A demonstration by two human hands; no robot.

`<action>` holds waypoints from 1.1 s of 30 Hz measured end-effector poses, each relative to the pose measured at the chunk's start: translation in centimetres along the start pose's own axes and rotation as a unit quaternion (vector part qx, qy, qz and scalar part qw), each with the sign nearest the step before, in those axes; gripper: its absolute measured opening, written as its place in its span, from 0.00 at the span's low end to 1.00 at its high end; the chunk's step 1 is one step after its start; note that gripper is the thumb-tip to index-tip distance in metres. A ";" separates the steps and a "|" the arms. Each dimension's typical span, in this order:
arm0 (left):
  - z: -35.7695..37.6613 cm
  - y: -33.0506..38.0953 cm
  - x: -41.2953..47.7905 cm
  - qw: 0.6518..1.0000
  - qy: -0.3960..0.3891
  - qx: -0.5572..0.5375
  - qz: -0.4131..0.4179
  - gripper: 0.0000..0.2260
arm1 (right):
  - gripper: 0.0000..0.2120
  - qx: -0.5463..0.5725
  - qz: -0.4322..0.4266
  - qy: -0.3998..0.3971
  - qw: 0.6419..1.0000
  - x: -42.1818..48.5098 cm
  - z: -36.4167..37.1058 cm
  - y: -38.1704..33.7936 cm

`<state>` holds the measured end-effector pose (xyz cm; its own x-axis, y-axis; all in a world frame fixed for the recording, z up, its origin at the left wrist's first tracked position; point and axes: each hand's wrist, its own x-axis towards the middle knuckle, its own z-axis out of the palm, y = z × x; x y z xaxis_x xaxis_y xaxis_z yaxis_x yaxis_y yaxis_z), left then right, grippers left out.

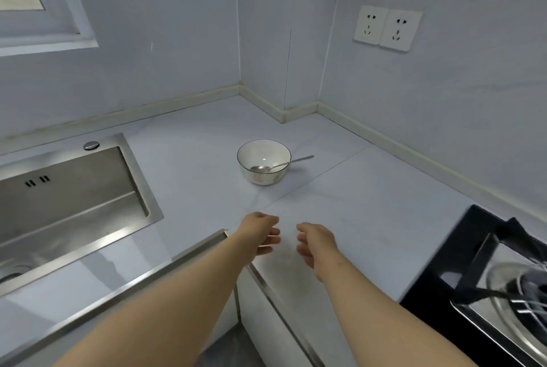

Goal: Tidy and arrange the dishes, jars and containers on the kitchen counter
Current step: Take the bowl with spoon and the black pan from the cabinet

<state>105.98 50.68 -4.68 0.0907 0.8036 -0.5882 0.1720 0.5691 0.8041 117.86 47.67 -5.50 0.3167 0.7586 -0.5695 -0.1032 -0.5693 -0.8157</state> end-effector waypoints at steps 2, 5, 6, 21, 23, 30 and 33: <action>0.1 -0.8 -2.1 1.000 -0.012 0.006 0.005 0.05 | 0.06 0.011 0.001 0.007 1.000 -2.3 -0.3 0.7; -0.2 -2.2 -5.8 0.999 -0.034 0.024 0.016 0.07 | 0.06 0.029 -0.019 0.024 0.999 -6.7 -0.6 2.0; -0.2 -2.7 -7.1 0.999 -0.040 0.030 0.021 0.08 | 0.06 0.037 -0.025 0.029 0.999 -8.1 -0.7 2.5; 2.1 -12.5 -24.6 0.981 -0.163 0.095 0.048 0.08 | 0.04 0.140 -0.015 0.131 0.981 -26.6 -5.2 15.2; 3.2 -13.8 -26.5 0.977 -0.177 0.110 0.048 0.07 | 0.04 0.156 -0.019 0.145 0.977 -28.6 -6.7 16.6; 8.7 -18.3 -31.3 0.971 -0.190 0.136 0.045 0.05 | 0.04 0.177 -0.008 0.170 0.969 -33.7 -12.6 21.7; 11.3 -20.6 -33.7 0.968 -0.200 0.147 0.027 0.06 | 0.05 0.177 0.018 0.173 0.969 -35.8 -15.2 24.3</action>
<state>110.49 9.93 -2.40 0.4690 0.6658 -0.5804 0.4238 0.4069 0.8092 118.35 1.88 -3.42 0.5984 0.5532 -0.5795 -0.4180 -0.4016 -0.8149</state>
